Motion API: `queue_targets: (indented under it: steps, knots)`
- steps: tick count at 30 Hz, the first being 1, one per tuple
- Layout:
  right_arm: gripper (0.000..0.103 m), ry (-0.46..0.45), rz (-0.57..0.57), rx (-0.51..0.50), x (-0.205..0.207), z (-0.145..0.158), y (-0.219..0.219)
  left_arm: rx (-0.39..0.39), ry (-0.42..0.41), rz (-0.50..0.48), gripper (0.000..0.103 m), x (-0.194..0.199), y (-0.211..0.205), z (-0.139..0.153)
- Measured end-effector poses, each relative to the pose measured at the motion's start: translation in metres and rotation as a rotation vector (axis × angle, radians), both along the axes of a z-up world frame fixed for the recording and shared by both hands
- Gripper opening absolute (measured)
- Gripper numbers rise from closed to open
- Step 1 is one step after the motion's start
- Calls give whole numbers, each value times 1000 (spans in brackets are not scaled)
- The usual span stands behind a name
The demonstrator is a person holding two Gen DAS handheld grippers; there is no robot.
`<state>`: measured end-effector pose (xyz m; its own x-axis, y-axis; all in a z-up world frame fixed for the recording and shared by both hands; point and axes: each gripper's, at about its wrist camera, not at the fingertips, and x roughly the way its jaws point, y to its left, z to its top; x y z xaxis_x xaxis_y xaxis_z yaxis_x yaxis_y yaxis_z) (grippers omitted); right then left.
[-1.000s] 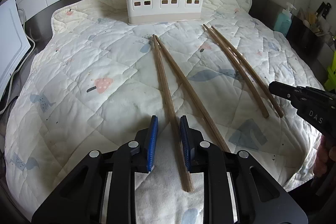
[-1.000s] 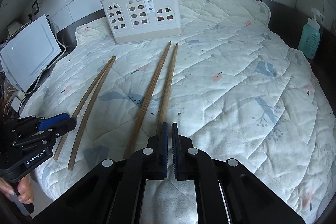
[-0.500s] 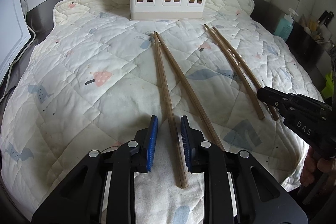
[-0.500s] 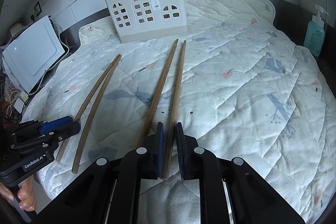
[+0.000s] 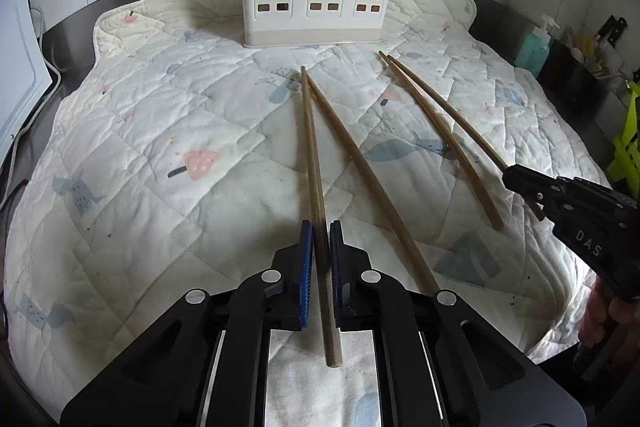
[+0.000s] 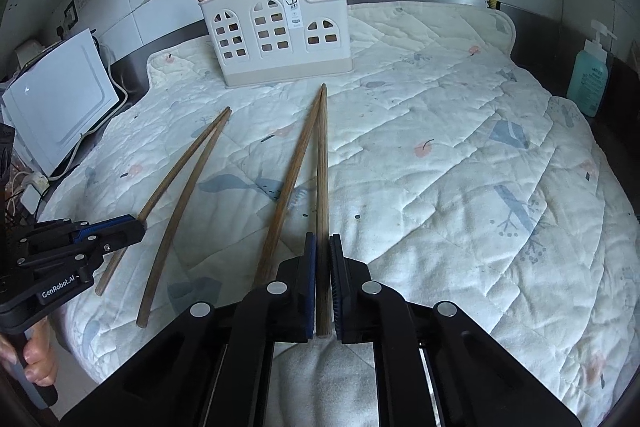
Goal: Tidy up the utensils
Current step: 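Lift the chopsticks with both tools and carry them over the holder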
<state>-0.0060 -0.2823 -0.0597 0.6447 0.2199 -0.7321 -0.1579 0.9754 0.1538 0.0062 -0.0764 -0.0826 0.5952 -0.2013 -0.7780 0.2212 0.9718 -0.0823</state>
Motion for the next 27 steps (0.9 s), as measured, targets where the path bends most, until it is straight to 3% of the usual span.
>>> queue_targets:
  steps: [14, 27]
  knots:
    - [7, -198, 5, 31, 12, 78, -4, -67, -181, -1, 5, 6, 23, 52]
    - [7, -248, 38, 64, 57, 126, -8, -131, -243, -26, 5, 32, 36, 88]
